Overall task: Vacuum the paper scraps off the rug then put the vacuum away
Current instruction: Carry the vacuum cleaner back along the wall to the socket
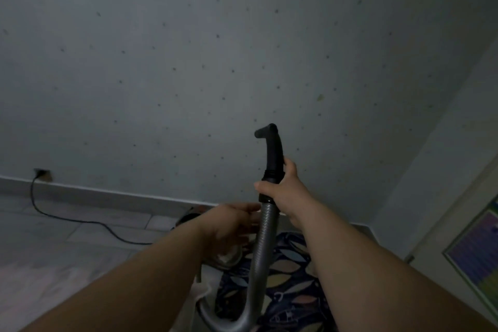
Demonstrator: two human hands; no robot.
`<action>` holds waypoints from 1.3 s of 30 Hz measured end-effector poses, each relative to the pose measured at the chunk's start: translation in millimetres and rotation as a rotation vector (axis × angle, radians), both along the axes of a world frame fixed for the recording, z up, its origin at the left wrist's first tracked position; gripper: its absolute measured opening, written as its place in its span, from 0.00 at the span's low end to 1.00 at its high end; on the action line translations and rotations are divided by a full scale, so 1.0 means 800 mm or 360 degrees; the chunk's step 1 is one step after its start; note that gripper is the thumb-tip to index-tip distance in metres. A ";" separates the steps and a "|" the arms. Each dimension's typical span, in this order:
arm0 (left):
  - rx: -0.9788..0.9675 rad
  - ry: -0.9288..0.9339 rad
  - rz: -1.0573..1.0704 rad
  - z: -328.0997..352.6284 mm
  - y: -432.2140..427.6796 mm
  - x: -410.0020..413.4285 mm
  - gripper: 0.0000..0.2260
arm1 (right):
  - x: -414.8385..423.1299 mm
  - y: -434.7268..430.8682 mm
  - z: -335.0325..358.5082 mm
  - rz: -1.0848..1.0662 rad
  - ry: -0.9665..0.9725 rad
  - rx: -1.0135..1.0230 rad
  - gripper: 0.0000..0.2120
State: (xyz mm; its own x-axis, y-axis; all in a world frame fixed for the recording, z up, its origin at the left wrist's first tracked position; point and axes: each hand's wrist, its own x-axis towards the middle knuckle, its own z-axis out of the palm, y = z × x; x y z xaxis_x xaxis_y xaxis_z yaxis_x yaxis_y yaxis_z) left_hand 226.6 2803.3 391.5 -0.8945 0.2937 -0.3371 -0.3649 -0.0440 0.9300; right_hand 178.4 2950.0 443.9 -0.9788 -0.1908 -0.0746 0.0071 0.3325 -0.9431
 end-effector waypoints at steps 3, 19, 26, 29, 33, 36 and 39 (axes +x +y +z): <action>-0.0038 -0.0019 0.0277 0.011 -0.013 -0.046 0.21 | -0.043 0.001 -0.003 0.0176 0.0059 0.0213 0.44; 0.0324 0.0010 0.1278 -0.023 -0.077 -0.259 0.29 | -0.254 -0.081 -0.076 0.0986 0.0247 0.0853 0.47; 0.0414 -0.0150 0.1465 -0.089 -0.172 -0.372 0.22 | -0.357 -0.177 -0.139 0.1172 0.0365 0.1217 0.48; 0.0430 -0.0274 0.1542 -0.112 -0.211 -0.413 0.20 | -0.403 -0.220 -0.165 0.1238 0.0359 0.1290 0.47; 0.0418 -0.0428 0.1588 -0.146 -0.253 -0.457 0.16 | -0.450 -0.259 -0.202 0.1330 0.0351 0.1343 0.47; 0.0400 -0.0512 0.1641 -0.178 -0.275 -0.481 0.14 | -0.478 -0.277 -0.225 0.1425 0.0259 0.1257 0.42; 0.0427 -0.0629 0.1647 -0.219 -0.291 -0.496 0.11 | -0.505 -0.293 -0.257 0.1432 0.0083 0.1158 0.27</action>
State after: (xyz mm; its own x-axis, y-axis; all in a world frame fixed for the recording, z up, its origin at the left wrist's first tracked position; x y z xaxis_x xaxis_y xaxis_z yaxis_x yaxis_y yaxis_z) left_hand -170.2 2570.3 216.7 -0.5944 -0.4185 -0.6867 -0.3030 -0.6744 0.6733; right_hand -225.8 2715.7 238.6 -0.5160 -0.7485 -0.4164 -0.5409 0.6617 -0.5191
